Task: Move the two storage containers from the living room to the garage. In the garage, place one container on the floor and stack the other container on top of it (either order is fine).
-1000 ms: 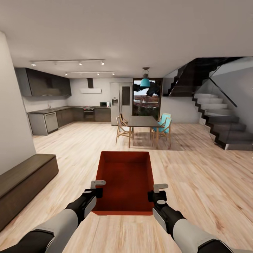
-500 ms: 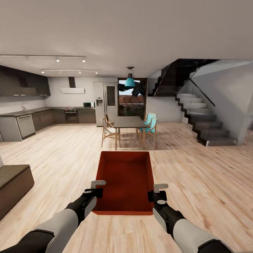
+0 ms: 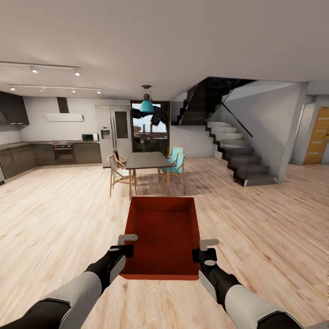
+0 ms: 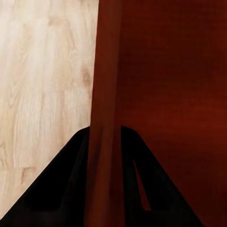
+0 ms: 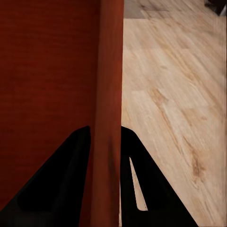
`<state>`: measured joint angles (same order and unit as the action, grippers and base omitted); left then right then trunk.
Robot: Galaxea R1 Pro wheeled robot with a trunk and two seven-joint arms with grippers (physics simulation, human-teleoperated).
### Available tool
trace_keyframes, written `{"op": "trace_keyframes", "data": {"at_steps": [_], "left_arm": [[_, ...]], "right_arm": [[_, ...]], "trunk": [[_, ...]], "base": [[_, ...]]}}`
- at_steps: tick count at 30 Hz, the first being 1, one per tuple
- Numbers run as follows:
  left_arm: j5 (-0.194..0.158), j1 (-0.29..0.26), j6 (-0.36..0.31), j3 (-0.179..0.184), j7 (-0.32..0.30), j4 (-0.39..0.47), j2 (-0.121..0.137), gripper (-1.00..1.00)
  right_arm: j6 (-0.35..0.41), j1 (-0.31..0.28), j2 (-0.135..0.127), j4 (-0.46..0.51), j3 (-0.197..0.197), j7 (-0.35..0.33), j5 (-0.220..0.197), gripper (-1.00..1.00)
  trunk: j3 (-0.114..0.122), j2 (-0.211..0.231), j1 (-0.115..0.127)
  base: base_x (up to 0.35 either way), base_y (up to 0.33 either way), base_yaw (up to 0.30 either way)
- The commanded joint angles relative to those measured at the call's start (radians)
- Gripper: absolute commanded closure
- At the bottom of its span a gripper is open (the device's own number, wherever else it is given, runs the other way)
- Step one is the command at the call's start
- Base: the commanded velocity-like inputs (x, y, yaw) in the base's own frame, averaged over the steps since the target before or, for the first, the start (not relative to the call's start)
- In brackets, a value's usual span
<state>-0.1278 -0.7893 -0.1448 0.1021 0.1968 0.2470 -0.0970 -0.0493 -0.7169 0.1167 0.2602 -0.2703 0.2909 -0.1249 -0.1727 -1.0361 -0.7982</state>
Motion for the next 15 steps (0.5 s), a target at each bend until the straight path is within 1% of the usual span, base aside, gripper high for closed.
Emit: {"op": "trace_keyframes", "data": {"at_steps": [1, 8, 10, 15], "left_arm": [[0.014, -0.001, 0.036, -0.053, 0.012, 0.006, 0.036, 1.00], [0.014, -0.001, 0.036, -0.053, 0.012, 0.006, 0.036, 1.00], [0.014, -0.001, 0.036, -0.053, 0.012, 0.006, 0.037, 1.00], [0.014, -0.001, 0.036, -0.053, 0.012, 0.006, 0.036, 1.00]], "right_arm": [[-0.006, -0.001, -0.011, -0.004, 0.072, 0.063, -0.017, 1.00], [-0.006, -0.001, -0.011, -0.004, 0.072, 0.063, -0.017, 1.00], [-0.006, -0.001, -0.011, -0.003, 0.072, 0.063, -0.017, 1.00], [-0.006, 0.000, -0.011, -0.004, 0.072, 0.063, -0.018, 1.00]], "trunk": [[-0.001, -0.001, -0.001], [-0.001, -0.001, -0.001], [-0.001, -0.001, -0.001], [-0.001, -0.001, -0.001]], "base": [[0.322, 0.000, -0.285], [0.321, 0.000, -0.268], [0.321, 0.000, -0.084], [0.321, 0.000, -0.015]]}}
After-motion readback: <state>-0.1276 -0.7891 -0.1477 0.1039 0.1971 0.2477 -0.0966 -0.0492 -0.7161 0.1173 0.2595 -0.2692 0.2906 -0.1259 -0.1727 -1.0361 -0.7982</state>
